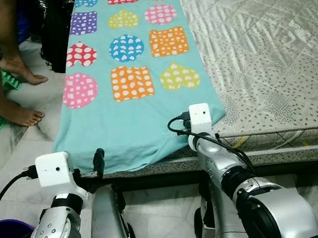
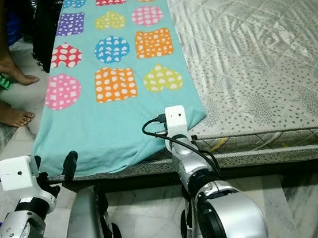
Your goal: Clean up the room
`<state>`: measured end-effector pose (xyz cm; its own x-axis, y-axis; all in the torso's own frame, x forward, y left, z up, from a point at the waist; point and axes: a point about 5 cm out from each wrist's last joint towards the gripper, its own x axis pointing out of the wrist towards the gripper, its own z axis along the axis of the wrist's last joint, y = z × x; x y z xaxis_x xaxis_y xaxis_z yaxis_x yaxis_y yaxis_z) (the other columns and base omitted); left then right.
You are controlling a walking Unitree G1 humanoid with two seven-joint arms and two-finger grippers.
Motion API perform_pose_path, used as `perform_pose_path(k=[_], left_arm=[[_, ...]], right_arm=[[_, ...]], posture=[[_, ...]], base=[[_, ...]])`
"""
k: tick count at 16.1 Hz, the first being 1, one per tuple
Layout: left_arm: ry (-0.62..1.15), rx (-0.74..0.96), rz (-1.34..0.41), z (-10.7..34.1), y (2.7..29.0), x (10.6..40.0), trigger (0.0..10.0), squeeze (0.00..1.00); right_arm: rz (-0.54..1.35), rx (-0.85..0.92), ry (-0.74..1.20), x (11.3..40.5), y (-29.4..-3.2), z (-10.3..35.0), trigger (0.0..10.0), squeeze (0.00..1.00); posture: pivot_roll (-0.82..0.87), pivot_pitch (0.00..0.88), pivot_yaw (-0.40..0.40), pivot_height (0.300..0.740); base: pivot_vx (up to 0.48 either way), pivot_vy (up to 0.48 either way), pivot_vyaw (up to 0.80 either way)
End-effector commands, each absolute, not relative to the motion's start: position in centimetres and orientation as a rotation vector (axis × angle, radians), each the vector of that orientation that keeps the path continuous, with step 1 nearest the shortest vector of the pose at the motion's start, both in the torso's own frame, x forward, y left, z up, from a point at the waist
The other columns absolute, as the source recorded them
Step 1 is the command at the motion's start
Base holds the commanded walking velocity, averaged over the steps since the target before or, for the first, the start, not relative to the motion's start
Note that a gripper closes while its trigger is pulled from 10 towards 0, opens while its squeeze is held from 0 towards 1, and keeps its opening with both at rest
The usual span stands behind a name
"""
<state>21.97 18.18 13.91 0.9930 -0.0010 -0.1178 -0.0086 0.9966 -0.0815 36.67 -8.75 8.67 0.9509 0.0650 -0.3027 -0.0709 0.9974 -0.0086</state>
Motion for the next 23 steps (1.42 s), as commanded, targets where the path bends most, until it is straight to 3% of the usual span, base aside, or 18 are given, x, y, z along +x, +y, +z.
perform_pose_path(k=[1,8,16,17,18,19,21,22,23], left_arm=[[0.144,-0.086,0.021,13.3,18.5,21.8,10.0,0.0],[0.139,-0.111,0.022,13.1,18.5,22.1,10.0,0.0],[0.138,-0.115,0.012,12.9,18.5,22.2,10.0,0.0],[0.14,-0.116,0.007,12.8,18.4,22.3,10.0,0.0],[0.14,-0.117,0.005,12.8,18.4,22.4,10.0,0.0],[0.139,-0.118,0.002,12.7,18.3,22.5,10.0,0.0],[0.139,-0.122,-0.004,12.6,18.1,22.7,10.0,0.0],[0.139,-0.124,-0.007,12.6,18.0,22.8,10.0,0.0],[0.139,-0.125,-0.01,12.5,18.0,22.8,10.0,0.0]], right_arm=[[0.082,0.013,0.293,36.6,-9.0,8.6,0.0,0.0],[0.222,0.107,0.114,34.5,-11.2,8.7,0.0,0.0],[0.224,0.09,0.158,29.7,-14.0,7.2,0.0,0.0],[0.201,0.065,0.183,29.3,-14.8,6.9,1.4,0.0],[0.186,0.053,0.193,29.1,-15.1,6.9,4.1,0.0],[0.168,0.033,0.208,28.9,-15.7,6.8,10.0,0.0],[0.118,0.018,0.245,28.4,-16.6,6.5,10.0,0.01],[0.103,0.019,0.257,28.1,-16.9,6.5,10.0,1.0],[0.097,0.009,0.277,27.8,-17.1,6.4,10.0,1.0]], posture=[[0.16,0.245,0.005,0.531],[0.12,0.232,0.007,0.531],[0.1,0.212,0.011,0.531],[0.09,0.208,0.014,0.531],[0.09,0.206,0.016,0.531],[0.08,0.205,0.018,0.531],[0.07,0.201,0.019,0.531],[0.06,0.201,0.019,0.531],[0.06,0.199,0.02,0.531]], base=[[0.0,0.0,0.0],[0.0,0.0,0.0],[0.0,0.0,0.0],[0.0,0.0,0.0],[0.0,0.0,0.0],[0.0,0.0,0.0],[0.0,0.0,0.0],[0.0,0.0,0.0],[0.0,0.0,0.0]])
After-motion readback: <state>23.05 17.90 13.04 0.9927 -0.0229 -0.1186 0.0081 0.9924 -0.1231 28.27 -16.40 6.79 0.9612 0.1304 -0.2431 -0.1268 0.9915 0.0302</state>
